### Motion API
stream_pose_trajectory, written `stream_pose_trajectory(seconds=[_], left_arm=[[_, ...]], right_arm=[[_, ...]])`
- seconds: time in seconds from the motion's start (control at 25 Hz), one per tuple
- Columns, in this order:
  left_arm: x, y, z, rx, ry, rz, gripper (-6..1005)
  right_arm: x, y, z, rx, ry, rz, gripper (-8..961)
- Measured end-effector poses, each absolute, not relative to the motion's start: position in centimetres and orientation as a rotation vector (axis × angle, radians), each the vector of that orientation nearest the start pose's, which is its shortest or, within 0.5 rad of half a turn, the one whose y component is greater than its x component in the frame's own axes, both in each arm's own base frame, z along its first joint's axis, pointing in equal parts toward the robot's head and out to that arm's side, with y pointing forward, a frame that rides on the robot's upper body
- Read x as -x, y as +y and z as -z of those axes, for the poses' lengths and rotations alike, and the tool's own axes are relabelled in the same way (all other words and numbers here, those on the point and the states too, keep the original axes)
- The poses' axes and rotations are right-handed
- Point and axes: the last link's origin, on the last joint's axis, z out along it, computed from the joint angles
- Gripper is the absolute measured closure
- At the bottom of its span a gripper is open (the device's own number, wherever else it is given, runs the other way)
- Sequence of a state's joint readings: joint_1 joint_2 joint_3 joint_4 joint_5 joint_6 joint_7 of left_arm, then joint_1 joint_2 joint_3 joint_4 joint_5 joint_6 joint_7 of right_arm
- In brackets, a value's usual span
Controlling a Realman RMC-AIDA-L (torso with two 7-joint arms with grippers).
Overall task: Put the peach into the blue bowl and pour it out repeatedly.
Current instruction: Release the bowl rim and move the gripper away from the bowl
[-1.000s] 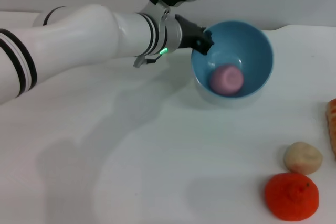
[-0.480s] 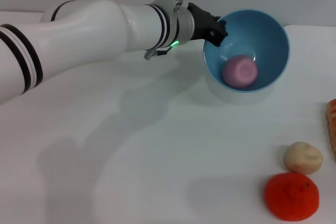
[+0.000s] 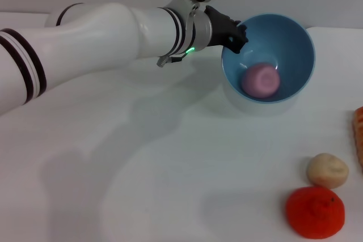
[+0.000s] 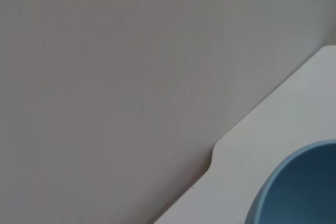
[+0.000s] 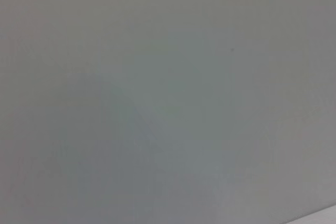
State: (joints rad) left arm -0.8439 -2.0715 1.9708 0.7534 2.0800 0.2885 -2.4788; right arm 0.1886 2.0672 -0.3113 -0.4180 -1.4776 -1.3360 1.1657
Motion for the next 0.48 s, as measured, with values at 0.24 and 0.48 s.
stream_pose_trajectory(seconds=[0.24,0.48], left_arm=[[12.4,42.2,12.0,2.469,-0.515,0.104,1001],[12.3,40.9,12.7,2.602,-0.577,-0.077,1001]], right_arm=[[-40.6,24.8,-6.9,1.581,0.999,-0.937,408],[-40.6,24.8,-6.4,1.583,1.020,-0.946,408]])
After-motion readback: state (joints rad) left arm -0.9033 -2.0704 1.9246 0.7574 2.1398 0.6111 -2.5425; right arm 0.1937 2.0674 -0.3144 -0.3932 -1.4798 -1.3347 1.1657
